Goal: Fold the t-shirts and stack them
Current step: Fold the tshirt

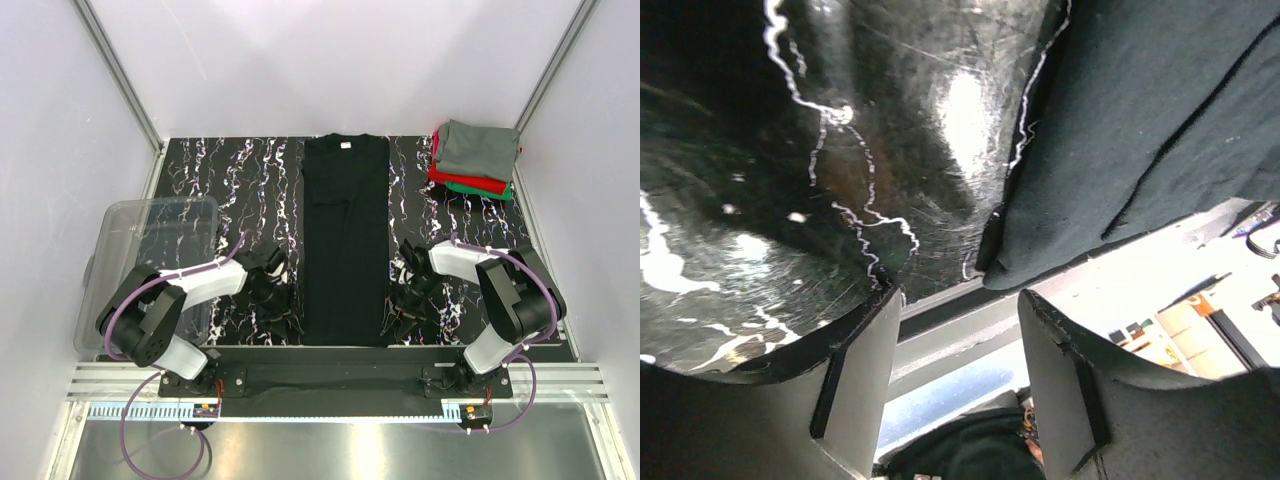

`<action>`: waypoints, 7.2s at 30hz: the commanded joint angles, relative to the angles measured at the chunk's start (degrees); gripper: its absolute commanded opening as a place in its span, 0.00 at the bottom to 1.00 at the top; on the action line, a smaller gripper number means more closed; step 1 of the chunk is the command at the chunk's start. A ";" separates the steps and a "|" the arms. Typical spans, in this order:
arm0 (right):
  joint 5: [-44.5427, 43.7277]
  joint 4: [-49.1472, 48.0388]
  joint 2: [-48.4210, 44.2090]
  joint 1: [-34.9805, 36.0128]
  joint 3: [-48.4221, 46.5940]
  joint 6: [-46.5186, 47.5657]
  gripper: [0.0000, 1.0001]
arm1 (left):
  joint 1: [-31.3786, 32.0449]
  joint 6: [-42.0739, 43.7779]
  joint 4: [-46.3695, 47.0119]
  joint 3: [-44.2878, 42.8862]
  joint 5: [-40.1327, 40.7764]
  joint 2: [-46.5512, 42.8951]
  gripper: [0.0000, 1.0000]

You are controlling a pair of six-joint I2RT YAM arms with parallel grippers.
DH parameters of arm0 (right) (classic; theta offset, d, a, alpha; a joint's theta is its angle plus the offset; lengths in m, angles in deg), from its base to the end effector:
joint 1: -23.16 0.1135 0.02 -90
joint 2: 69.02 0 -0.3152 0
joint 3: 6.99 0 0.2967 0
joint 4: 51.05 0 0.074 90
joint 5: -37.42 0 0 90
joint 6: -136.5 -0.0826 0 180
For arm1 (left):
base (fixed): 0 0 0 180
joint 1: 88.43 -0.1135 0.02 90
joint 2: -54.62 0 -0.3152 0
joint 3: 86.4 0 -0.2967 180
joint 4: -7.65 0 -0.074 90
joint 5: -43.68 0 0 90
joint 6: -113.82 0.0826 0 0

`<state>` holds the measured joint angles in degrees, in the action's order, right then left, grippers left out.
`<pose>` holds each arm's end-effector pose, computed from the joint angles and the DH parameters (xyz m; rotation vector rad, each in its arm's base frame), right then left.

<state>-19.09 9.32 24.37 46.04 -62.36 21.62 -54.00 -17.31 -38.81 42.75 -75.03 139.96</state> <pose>0.2140 0.1398 0.1040 -0.1066 -2.6967 -0.6622 0.1936 -0.1808 0.1150 0.1097 -2.8684 0.7196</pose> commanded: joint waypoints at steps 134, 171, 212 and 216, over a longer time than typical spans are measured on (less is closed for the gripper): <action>2.46 -7.75 25.71 -14.87 -31.97 4.93 0.36 | -15.54 4.12 8.07 -33.42 -12.16 30.94 0.30; 5.62 -13.35 -9.11 -18.74 -21.07 3.88 0.00 | -14.13 17.66 0.59 -41.41 -9.96 15.37 0.00; 1.56 -26.31 40.20 -22.00 -72.93 8.45 0.72 | -21.77 29.88 12.43 -87.12 -12.11 48.60 0.99; 1.92 -25.33 42.40 -21.99 -71.61 7.22 0.75 | -22.40 26.44 10.78 -79.59 -20.94 45.89 0.99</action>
<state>-19.02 -19.38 65.09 23.96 -135.82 29.66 -76.12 10.32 -21.41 -42.53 -84.93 187.41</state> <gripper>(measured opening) 0.744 0.984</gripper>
